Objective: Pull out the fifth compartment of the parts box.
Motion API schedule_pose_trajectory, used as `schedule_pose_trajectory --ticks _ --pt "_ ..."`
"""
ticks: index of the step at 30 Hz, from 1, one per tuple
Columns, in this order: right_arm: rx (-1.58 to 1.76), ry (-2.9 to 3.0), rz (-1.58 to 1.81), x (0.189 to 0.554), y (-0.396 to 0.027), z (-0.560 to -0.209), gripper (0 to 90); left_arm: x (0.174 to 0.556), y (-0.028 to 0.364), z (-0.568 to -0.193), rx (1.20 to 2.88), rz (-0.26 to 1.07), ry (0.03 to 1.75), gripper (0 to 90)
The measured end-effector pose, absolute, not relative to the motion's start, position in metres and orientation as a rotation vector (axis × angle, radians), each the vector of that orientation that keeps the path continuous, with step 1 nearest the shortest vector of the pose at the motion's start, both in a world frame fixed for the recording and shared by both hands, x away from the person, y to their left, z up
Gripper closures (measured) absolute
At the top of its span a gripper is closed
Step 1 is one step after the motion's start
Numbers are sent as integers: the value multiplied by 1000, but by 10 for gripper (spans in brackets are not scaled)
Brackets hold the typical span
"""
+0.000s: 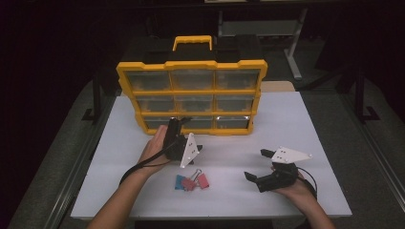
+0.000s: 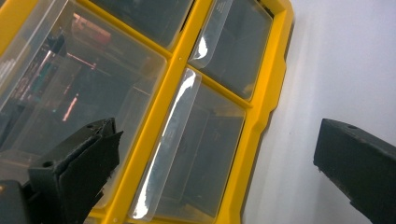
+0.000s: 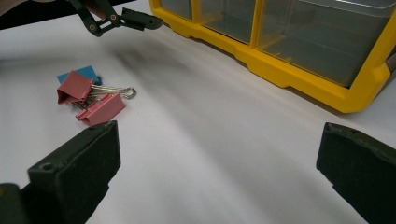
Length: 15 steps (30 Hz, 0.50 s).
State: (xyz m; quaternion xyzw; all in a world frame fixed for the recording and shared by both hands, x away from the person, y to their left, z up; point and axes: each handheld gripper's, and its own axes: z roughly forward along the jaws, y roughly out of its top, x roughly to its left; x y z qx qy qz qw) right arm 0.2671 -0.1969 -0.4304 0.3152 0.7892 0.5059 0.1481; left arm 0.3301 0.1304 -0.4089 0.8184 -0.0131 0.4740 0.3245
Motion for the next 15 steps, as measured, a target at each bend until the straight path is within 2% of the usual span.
schedule_pose_trajectory --ticks 15 --pt "904 2271 1456 267 -197 -430 0 327 125 -411 2171 1384 -125 0"
